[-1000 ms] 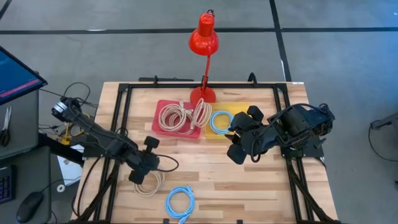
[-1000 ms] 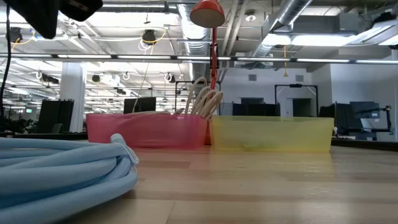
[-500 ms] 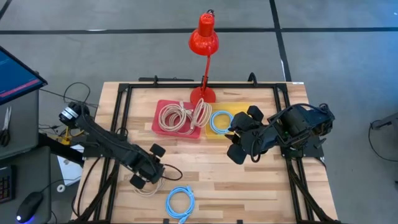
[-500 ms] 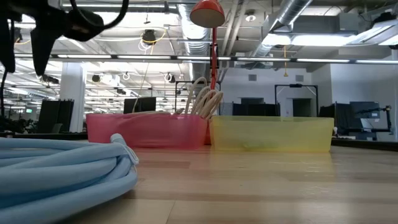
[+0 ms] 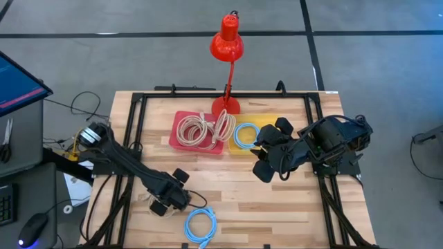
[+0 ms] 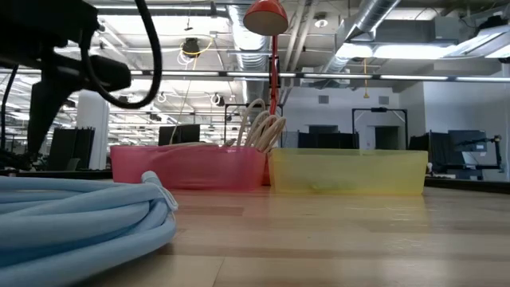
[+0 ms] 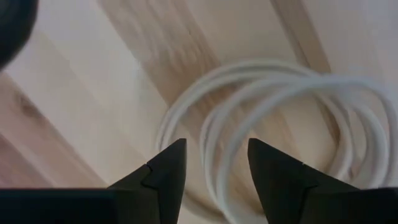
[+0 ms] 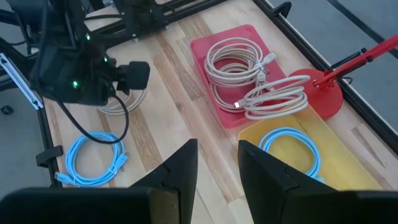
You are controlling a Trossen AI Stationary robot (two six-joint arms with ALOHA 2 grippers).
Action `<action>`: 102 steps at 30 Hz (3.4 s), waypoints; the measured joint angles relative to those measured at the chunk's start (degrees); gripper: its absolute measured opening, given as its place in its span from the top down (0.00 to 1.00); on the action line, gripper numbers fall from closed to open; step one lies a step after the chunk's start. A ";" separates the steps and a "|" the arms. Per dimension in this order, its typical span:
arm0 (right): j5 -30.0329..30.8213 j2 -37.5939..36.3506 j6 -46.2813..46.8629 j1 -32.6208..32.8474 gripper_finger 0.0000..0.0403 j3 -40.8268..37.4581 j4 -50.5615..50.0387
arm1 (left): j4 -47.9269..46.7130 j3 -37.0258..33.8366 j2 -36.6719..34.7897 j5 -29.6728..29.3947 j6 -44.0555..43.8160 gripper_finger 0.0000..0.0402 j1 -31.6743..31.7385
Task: Sort HDMI cables
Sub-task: Put the brown HDMI cable into the red bin
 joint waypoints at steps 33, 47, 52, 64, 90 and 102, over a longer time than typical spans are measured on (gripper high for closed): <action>-0.22 0.00 -0.63 -0.01 0.73 0.00 0.00 | 2.37 -0.09 -10.95 -3.18 -10.43 0.96 1.96; 0.07 0.00 -0.63 -0.51 0.73 0.00 0.00 | 8.14 0.00 -42.63 -36.59 -13.56 0.97 17.10; 0.24 0.00 -0.62 -1.50 0.73 0.00 0.01 | 16.41 0.02 -45.04 -37.32 -6.94 0.97 26.60; 0.25 0.00 -0.63 -3.09 0.73 0.00 0.00 | 21.33 0.02 -34.50 -22.90 -4.31 0.97 48.28; 0.23 0.00 -0.57 -3.06 0.73 0.00 0.01 | 29.01 0.02 -9.89 -7.90 -6.12 0.97 57.29; 0.07 0.00 -0.55 -3.06 0.73 0.00 0.00 | 29.17 0.02 -5.04 -9.24 -7.96 0.85 57.22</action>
